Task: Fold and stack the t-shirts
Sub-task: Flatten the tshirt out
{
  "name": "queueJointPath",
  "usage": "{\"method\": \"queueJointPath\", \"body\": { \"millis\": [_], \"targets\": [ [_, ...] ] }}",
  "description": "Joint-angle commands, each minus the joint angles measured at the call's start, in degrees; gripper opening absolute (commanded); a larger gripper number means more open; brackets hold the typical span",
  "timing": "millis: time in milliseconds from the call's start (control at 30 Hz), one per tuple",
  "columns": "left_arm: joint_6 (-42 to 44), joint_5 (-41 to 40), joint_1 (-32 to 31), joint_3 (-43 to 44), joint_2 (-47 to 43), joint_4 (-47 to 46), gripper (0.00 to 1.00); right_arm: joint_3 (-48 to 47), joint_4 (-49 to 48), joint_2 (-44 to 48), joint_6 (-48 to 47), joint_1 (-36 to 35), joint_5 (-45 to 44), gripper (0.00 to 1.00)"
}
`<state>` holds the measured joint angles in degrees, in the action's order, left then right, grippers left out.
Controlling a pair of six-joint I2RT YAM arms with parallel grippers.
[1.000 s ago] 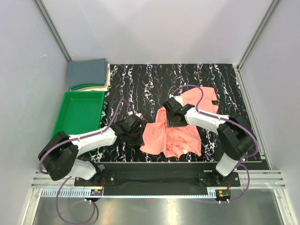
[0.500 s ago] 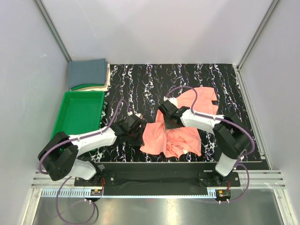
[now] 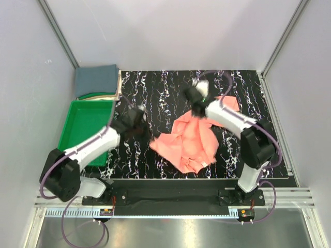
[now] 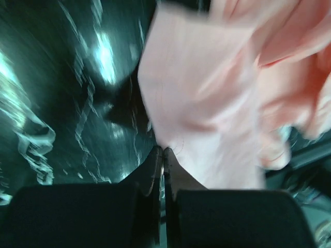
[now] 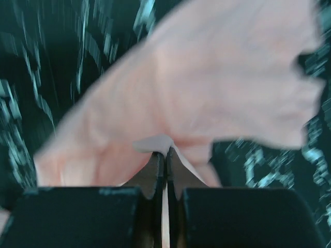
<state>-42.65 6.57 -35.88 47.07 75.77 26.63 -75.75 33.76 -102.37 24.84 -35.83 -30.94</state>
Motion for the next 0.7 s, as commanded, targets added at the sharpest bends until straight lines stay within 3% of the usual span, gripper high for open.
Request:
{"method": "queueJointPath", "body": {
  "millis": [0, 100, 200, 267, 367, 667],
  "targets": [
    [4.42, 4.31, 10.63, 15.65, 1.04, 2.89, 0.0, -19.62, 4.98, 2.26, -2.95, 11.82, -5.89, 0.0],
    [4.77, 5.81, 18.71, 34.77, 2.27, 7.2, 0.0, -35.32, 13.24, 2.78, -3.92, 19.12, -5.89, 0.0],
    [3.2, 8.63, 20.49, 42.38, 2.72, 8.7, 0.0, -43.58, 16.93, 3.49, -2.35, 26.66, -3.87, 0.0],
    [2.05, 10.12, 20.5, 45.04, 2.37, 8.79, 0.0, -43.53, 18.01, 4.63, -1.47, 29.06, -2.73, 0.0],
    [1.52, 12.94, 20.41, 40.58, 0.18, 8.7, 0.0, -36.36, 17.92, 8.84, -0.85, 31.35, -3.16, 0.0],
    [5.3, 10.67, 20.41, 8.59, -12.91, 4.57, 0.0, -4.54, 15.11, 22.46, 3.45, 32.58, 0.44, 0.0]
  ]
}}
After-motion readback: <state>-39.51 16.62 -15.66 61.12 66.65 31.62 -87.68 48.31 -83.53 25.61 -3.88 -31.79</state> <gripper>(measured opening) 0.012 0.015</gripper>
